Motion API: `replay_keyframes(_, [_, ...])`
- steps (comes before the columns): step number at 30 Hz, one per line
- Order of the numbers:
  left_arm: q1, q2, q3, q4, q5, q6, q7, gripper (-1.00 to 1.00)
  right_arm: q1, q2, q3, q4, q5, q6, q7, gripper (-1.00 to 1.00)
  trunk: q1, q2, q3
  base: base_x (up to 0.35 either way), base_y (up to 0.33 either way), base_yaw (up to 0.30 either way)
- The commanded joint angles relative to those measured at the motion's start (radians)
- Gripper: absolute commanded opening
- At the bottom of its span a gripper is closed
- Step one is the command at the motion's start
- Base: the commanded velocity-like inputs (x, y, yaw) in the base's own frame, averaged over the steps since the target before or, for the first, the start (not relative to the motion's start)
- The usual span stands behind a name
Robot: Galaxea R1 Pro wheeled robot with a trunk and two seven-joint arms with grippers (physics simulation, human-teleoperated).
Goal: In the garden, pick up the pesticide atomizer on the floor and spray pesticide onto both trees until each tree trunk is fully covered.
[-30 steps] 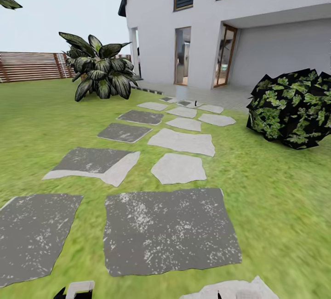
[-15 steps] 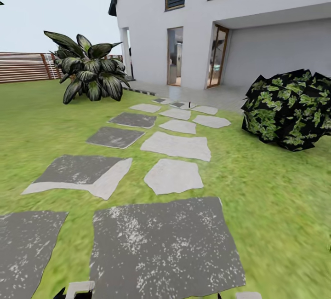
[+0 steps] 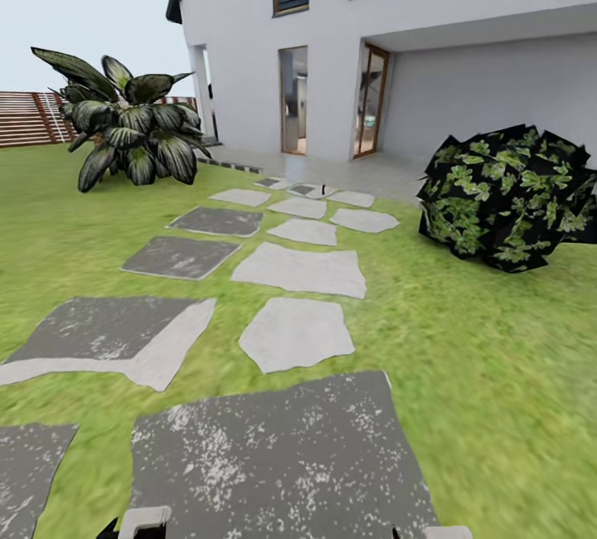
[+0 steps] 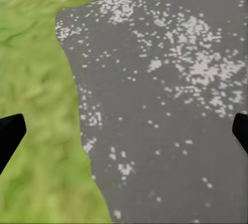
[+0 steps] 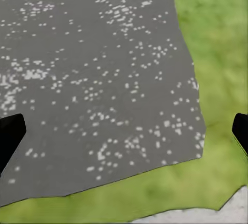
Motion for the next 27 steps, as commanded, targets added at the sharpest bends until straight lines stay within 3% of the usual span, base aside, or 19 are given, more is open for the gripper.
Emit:
replay_keyframes(1, [0.0, 0.0, 0.0, 0.0, 0.0, 0.0, 0.0, 1.0, 0.0, 0.0, 0.0, 0.0, 0.0, 0.0, 0.0, 1.0, 0.0, 0.0, 0.0, 0.339, 0.0, -0.001])
replay_keyframes(27, [0.0, 0.0, 0.0, 0.0, -0.001, 0.0, 0.0, 1.0, 0.0, -0.001, 0.002, 0.0, 0.003, 0.0, 0.002, 1.0, 0.0, 0.0, 0.0, 0.339, 0.0, 0.0])
